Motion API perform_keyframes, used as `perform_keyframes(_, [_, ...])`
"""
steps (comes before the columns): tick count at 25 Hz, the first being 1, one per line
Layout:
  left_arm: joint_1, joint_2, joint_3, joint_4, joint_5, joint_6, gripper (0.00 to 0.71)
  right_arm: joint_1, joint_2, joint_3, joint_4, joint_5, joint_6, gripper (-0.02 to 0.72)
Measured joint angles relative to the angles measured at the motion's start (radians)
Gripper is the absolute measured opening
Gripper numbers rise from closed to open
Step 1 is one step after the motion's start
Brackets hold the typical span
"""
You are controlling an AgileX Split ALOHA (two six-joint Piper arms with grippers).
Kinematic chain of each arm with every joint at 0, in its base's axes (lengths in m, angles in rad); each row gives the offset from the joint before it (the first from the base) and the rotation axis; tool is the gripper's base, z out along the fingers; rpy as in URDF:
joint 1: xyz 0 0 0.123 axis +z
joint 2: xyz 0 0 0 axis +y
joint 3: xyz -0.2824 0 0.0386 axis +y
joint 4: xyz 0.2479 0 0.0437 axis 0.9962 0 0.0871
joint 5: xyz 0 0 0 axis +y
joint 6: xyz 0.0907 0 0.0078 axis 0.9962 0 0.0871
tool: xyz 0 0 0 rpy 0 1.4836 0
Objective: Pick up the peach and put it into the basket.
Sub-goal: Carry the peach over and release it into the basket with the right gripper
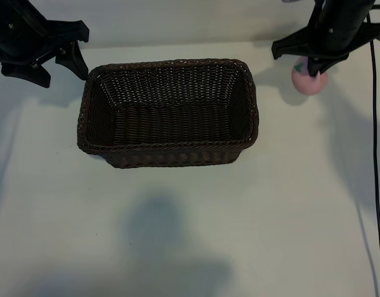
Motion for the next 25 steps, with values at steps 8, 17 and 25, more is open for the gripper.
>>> perform_keyframes(8, [0.0,0.0,0.0,0.0,0.0,0.0,0.59,0.0,0.0,-0.1,0.021,0.08,-0.015,0.043])
perform_keyframes(17, [0.0,0.0,0.0,0.0,0.0,0.0,0.59,0.105,0.0,-0.176,0.114,0.104,-0.062,0.043])
perform_keyframes(25, [0.0,0.0,0.0,0.0,0.0,0.0,0.59,0.233,0.0,-0.176,0.122,0.076,-0.069,0.043])
